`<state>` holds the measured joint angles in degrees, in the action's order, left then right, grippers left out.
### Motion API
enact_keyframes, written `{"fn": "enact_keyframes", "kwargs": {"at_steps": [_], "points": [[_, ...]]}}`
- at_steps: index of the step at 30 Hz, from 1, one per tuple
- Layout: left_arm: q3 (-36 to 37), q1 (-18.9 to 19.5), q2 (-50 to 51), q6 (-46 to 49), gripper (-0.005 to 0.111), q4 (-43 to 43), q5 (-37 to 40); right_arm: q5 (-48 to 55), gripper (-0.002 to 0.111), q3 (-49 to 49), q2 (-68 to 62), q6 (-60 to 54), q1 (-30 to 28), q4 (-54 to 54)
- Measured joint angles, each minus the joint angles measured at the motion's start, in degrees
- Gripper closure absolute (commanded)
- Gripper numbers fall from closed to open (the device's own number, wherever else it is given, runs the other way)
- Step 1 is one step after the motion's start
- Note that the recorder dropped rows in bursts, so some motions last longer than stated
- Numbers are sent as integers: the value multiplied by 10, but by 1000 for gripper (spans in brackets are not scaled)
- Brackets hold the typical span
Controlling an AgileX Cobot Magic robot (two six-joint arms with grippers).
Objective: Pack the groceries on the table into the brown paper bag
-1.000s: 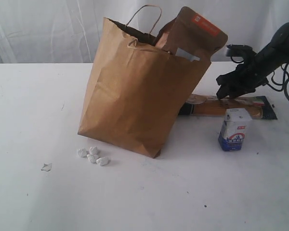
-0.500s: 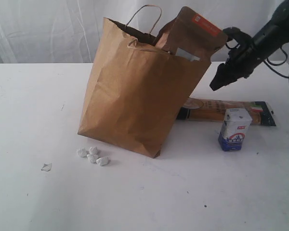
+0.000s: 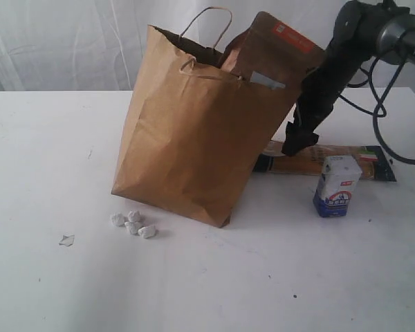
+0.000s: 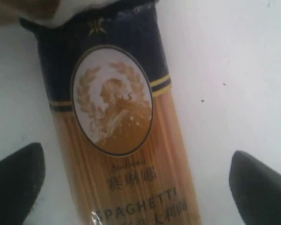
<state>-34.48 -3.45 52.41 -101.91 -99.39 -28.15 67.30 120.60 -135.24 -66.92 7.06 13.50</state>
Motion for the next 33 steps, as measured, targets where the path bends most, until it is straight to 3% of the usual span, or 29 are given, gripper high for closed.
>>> {"fn": "enact_keyframes", "kwargs": {"at_steps": [3, 7, 9, 12, 20, 24, 29, 33], "points": [[37, -24, -1, -9, 107, -3, 99, 1, 5, 0, -7, -1, 1, -13], [109, -34, -1, -42, 107, 17, 342, 1, 5, 0, -23, -2, 2, -20], [141, -34, -1, -68, 107, 25, 426, 1, 5, 0, -31, -2, 2, -26], [172, -34, -8, -101, 107, 15, 452, -10, 5, 0, -44, -10, 4, -32], [184, -38, -13, -132, 107, 7, 414, -25, 10, 0, -57, -15, 4, -43], [184, -38, -13, -132, 107, 6, 413, -24, 38, 0, -57, -15, 4, -44], [184, -38, -13, -132, 107, 6, 413, -25, 103, 1, -57, 3, 5, -45], [184, -38, -13, -132, 107, 6, 413, -29, 108, 2, -57, 26, 5, -59]]}}
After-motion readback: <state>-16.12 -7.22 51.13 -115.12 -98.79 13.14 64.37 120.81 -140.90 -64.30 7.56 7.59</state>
